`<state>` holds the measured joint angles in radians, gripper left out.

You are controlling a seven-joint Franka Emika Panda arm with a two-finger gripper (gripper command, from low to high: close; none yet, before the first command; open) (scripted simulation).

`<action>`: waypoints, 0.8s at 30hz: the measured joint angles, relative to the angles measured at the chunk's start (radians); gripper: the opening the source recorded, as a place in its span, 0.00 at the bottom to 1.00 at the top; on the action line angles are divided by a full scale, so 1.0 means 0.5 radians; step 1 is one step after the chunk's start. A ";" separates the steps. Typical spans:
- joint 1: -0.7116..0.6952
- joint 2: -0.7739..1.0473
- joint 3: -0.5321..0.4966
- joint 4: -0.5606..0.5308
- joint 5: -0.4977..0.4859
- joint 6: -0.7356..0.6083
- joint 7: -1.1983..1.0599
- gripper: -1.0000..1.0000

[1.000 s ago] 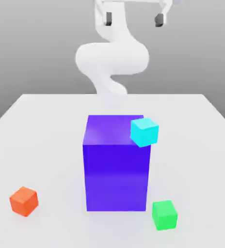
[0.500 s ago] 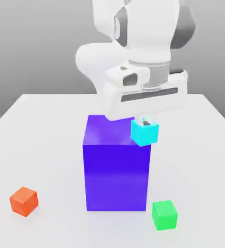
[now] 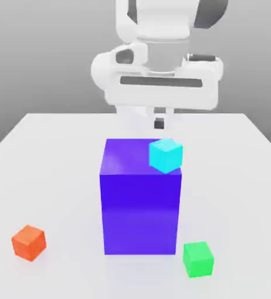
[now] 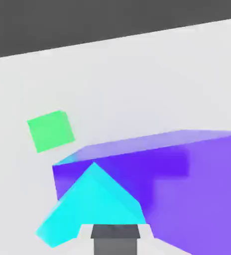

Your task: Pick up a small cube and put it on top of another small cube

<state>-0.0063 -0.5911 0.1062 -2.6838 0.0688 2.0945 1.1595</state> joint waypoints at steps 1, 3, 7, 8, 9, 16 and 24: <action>-0.012 0.023 0.008 -0.029 0.005 0.052 0.036 0.00; -0.020 0.096 0.020 -0.104 0.011 0.199 0.064 0.00; -0.022 0.173 0.030 -0.181 0.015 0.353 0.072 1.00; -0.022 0.173 0.030 -0.181 0.015 0.353 0.073 1.00; -0.022 0.173 0.030 -0.181 0.015 0.353 0.073 1.00; -0.023 0.032 0.014 -0.043 0.008 0.075 0.073 1.00; -0.006 0.468 -0.274 0.268 0.324 0.068 -0.322 1.00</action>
<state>-0.0094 -0.3571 -0.0310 -2.5499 0.2306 2.1285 0.9984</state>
